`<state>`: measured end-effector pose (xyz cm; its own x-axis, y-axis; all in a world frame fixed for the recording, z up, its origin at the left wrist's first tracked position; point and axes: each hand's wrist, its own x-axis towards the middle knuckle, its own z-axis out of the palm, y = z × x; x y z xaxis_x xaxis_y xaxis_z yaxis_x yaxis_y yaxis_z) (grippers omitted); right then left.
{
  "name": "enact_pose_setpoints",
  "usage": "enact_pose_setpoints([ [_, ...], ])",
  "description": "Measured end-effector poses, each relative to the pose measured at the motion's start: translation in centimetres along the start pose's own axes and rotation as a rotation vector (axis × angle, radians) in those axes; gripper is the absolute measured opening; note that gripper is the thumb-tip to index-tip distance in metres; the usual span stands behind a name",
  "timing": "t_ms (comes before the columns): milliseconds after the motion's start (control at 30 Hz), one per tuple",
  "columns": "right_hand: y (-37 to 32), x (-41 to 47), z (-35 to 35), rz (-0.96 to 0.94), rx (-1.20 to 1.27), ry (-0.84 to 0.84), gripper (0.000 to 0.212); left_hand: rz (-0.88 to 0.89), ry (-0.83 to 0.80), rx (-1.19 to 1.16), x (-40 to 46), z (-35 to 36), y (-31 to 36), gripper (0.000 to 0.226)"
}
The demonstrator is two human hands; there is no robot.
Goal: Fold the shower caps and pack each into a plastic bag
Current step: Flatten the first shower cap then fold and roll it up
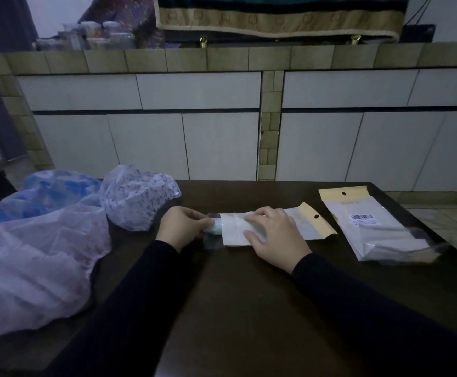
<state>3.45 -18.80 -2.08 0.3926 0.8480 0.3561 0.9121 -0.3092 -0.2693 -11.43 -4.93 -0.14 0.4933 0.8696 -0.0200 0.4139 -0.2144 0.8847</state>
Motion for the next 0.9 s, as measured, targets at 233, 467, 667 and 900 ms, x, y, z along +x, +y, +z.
enact_pose_setpoints([
  [233, 0.0, 0.3, 0.4, 0.007, -0.075, 0.010, 0.041, 0.024, -0.173, -0.101, -1.1, 1.3, 1.6, 0.022],
  [467, -0.1, 1.3, 1.0, 0.052, -0.094, 0.042, 0.040, 0.131, 0.178, 0.602, -0.1, -0.7, -1.2, 0.049],
  [667, -0.4, 4.4, 2.0, 0.069, -0.111, 0.047, 0.040, 0.086, 0.086, 0.823, -0.2, 0.0, -2.5, 0.056],
  [900, -1.0, 10.0, 4.2, 0.082, -0.137, 0.047, 0.039, 0.119, 0.150, 0.798, -0.2, -0.1, -2.8, 0.050],
])
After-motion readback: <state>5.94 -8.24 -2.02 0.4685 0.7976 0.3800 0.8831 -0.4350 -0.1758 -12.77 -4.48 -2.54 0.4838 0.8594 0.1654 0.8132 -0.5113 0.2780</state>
